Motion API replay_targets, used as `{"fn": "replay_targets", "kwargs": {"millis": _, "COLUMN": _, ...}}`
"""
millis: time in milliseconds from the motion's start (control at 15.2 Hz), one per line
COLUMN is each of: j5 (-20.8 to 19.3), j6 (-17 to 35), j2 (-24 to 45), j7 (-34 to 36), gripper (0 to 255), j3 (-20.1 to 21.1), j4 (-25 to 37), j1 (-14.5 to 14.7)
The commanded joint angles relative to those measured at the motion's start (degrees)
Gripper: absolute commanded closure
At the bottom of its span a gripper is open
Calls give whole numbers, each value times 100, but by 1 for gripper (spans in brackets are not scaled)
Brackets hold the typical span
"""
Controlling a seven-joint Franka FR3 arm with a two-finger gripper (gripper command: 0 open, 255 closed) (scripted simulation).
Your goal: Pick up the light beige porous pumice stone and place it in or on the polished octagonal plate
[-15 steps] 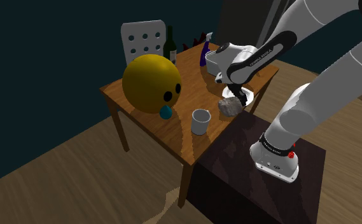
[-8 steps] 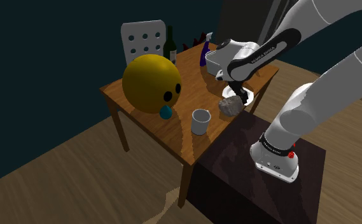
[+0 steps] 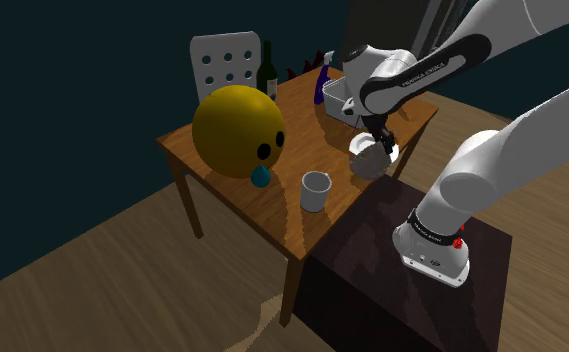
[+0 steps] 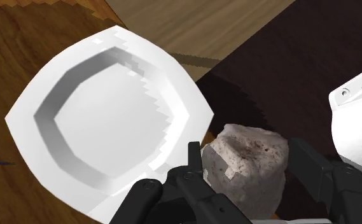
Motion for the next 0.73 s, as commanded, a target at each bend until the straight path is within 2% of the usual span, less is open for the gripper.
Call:
{"fn": "replay_targets", "kwargs": {"millis": 0, "j5": 39, "j6": -192, "j2": -123, "j7": -70, "gripper": 255, "j3": 21, "j4": 76, "j1": 8}}
{"fn": "replay_targets", "kwargs": {"millis": 396, "j5": 134, "j6": -681, "j2": -436, "j7": -236, "gripper": 255, "j3": 85, "j4": 276, "j1": 28}}
{"fn": "replay_targets", "kwargs": {"millis": 660, "j5": -268, "j6": -526, "j2": -82, "j7": -735, "gripper": 255, "j3": -319, "j4": 701, "j1": -290}}
